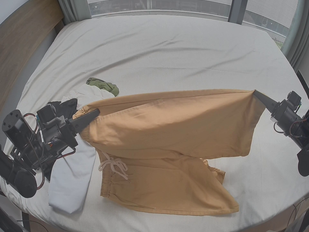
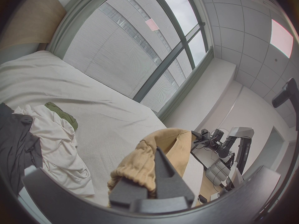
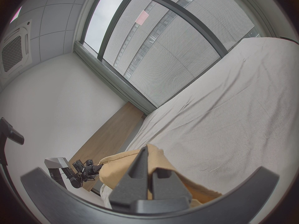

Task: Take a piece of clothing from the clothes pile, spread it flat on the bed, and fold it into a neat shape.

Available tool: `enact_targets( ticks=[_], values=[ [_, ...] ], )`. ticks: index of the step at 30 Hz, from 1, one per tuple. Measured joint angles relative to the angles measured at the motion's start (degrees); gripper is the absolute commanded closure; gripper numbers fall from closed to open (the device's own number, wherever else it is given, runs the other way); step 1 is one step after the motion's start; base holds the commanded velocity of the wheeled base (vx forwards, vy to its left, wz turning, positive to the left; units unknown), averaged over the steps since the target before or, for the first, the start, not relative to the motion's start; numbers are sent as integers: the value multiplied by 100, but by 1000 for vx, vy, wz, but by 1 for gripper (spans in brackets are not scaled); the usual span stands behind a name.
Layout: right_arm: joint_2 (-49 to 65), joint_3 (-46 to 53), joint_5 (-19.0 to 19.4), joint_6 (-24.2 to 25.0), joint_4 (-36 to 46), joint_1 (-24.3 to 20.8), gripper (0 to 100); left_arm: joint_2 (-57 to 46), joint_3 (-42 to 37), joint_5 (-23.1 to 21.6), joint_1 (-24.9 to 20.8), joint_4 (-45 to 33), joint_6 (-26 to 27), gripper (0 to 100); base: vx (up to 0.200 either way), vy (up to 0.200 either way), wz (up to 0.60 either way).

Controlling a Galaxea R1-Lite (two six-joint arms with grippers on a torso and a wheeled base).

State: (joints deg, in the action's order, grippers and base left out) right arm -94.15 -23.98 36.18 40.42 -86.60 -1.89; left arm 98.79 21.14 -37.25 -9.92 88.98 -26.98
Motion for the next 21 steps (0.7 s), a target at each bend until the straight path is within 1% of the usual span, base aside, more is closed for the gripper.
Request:
enact_targets(
  ticks=[5,21],
  values=[
    [0,-5,90,6,-2,60,100,2,27,-5,67,0,-1,100,0,0,0],
    [0,-2,95,9,-5,85,100,33,52,-13,166,0,-4,100,0,0,0]
  ],
)
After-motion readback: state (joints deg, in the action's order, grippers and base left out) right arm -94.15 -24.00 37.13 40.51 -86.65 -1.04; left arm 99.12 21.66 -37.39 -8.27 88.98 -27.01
